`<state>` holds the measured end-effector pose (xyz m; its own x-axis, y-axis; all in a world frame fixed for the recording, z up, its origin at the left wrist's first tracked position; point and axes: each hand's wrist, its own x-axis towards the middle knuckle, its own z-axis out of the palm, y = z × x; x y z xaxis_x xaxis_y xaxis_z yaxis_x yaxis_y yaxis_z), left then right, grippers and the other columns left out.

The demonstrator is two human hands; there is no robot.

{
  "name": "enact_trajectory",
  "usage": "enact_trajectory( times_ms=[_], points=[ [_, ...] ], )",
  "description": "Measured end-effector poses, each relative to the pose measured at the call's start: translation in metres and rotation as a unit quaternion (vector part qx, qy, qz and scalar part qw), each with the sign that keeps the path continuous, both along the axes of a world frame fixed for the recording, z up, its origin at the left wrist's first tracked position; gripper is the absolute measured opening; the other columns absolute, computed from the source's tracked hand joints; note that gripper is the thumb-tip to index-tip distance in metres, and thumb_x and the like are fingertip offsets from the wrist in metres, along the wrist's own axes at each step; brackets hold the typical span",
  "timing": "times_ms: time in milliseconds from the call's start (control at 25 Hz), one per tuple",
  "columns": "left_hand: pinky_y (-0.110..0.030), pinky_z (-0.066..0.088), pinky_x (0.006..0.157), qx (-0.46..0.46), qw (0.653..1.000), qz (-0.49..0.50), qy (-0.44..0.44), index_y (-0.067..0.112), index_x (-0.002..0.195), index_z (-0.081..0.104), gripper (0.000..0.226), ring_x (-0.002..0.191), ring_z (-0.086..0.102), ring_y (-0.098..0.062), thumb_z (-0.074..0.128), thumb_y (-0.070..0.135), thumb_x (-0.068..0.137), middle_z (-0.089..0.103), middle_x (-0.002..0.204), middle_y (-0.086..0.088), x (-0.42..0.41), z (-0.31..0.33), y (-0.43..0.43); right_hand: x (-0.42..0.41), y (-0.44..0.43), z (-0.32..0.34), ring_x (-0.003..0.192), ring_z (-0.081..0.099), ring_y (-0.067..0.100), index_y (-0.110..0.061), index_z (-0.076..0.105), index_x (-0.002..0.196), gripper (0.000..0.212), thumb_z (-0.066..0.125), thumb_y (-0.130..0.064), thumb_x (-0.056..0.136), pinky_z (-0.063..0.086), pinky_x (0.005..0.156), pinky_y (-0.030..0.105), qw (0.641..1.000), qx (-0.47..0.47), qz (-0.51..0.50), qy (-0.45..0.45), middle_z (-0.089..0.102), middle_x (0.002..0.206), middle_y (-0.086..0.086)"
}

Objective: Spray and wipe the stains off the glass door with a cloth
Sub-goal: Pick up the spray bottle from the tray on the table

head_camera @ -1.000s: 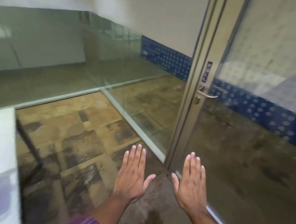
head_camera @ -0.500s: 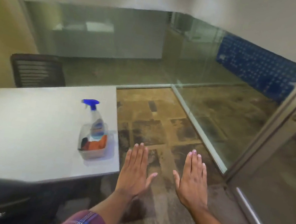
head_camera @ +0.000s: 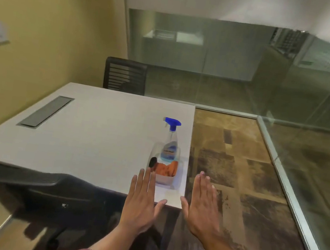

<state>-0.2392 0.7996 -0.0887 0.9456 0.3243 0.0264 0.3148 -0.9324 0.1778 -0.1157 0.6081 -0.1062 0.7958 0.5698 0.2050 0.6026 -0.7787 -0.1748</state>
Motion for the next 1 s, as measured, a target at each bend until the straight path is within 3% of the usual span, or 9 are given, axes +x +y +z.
enact_trajectory(
  times_ms=[120, 240, 320, 440, 720, 800, 880, 1000],
  points=[
    [-0.05, -0.012, 0.138, -0.01, 0.999, 0.045, 0.014, 0.023, 0.152, -0.051, 0.095, 0.164, -0.036, -0.03, -0.028, 0.083, 0.083, -0.049, 0.17, -0.008, 0.021, -0.002, 0.03, 0.034, 0.045, -0.014, 0.168, -0.008, 0.025, -0.011, -0.007, 0.171, 0.089, 0.031, -0.059, 0.106, -0.003, 0.135, 0.039, 0.998, 0.024, 0.047, 0.023, -0.012, 0.181, 0.009],
    [-0.048, -0.008, 0.139, -0.042, 0.996, 0.073, 0.011, 0.025, 0.151, -0.048, 0.09, 0.165, -0.034, -0.028, -0.005, 0.079, 0.093, -0.048, 0.169, -0.008, 0.048, -0.001, 0.054, 0.069, 0.087, -0.019, 0.164, -0.02, 0.015, -0.023, -0.025, 0.167, 0.096, 0.038, -0.063, 0.106, -0.003, 0.133, 0.035, 0.993, 0.051, 0.07, 0.081, -0.031, 0.175, -0.006],
    [-0.047, -0.006, 0.139, -0.061, 0.994, 0.085, 0.015, 0.028, 0.149, -0.047, 0.087, 0.166, -0.031, -0.027, 0.001, 0.075, 0.095, -0.045, 0.172, -0.007, 0.068, 0.0, 0.067, 0.094, 0.111, -0.018, 0.166, -0.011, 0.016, -0.026, -0.022, 0.168, 0.098, 0.043, -0.064, 0.105, -0.003, 0.129, 0.033, 0.988, 0.068, 0.057, 0.127, -0.022, 0.178, -0.008],
    [-0.045, -0.003, 0.139, -0.092, 0.989, 0.114, 0.009, 0.029, 0.151, -0.043, 0.084, 0.17, -0.024, -0.025, 0.003, 0.073, 0.095, -0.036, 0.177, -0.006, 0.101, -0.002, 0.081, 0.139, 0.143, -0.012, 0.168, 0.011, 0.022, -0.022, -0.003, 0.171, 0.093, 0.052, -0.058, 0.105, 0.011, 0.13, 0.036, 0.978, 0.1, 0.029, 0.183, 0.003, 0.182, -0.001],
    [-0.04, 0.002, 0.141, -0.179, 0.968, 0.173, -0.025, 0.023, 0.173, -0.011, 0.092, 0.173, -0.006, -0.022, 0.014, 0.072, 0.099, -0.011, 0.185, -0.003, 0.164, -0.024, 0.11, 0.231, 0.208, -0.005, 0.163, 0.028, 0.029, -0.015, 0.011, 0.172, 0.095, 0.066, -0.051, 0.103, 0.031, 0.128, 0.046, 0.934, 0.152, -0.008, 0.323, 0.018, 0.18, 0.004],
    [-0.037, 0.001, 0.139, -0.191, 0.962, 0.187, -0.045, 0.024, 0.175, -0.005, 0.088, 0.173, -0.002, -0.021, 0.021, 0.07, 0.105, -0.005, 0.186, -0.001, 0.177, -0.03, 0.117, 0.246, 0.221, -0.007, 0.154, 0.043, 0.031, -0.013, 0.027, 0.167, 0.085, 0.069, -0.047, 0.102, 0.04, 0.124, 0.047, 0.927, 0.163, -0.018, 0.338, 0.036, 0.172, 0.006],
    [-0.035, 0.002, 0.137, -0.198, 0.96, 0.191, -0.058, 0.025, 0.175, -0.002, 0.084, 0.173, 0.002, -0.02, 0.031, 0.066, 0.11, -0.001, 0.186, -0.001, 0.187, -0.037, 0.122, 0.259, 0.229, -0.011, 0.139, 0.059, 0.031, -0.014, 0.045, 0.153, 0.061, 0.069, -0.041, 0.103, 0.048, 0.112, 0.042, 0.922, 0.161, -0.024, 0.351, 0.055, 0.157, 0.007],
    [-0.034, 0.005, 0.137, -0.207, 0.957, 0.193, -0.059, 0.025, 0.175, 0.003, 0.082, 0.172, 0.005, -0.019, 0.041, 0.061, 0.112, 0.004, 0.186, 0.0, 0.193, -0.041, 0.127, 0.265, 0.233, -0.016, 0.126, 0.068, 0.029, -0.021, 0.055, 0.125, 0.026, 0.069, -0.03, 0.105, 0.049, 0.097, 0.033, 0.903, 0.181, -0.026, 0.388, 0.065, 0.145, 0.007]
  ],
)
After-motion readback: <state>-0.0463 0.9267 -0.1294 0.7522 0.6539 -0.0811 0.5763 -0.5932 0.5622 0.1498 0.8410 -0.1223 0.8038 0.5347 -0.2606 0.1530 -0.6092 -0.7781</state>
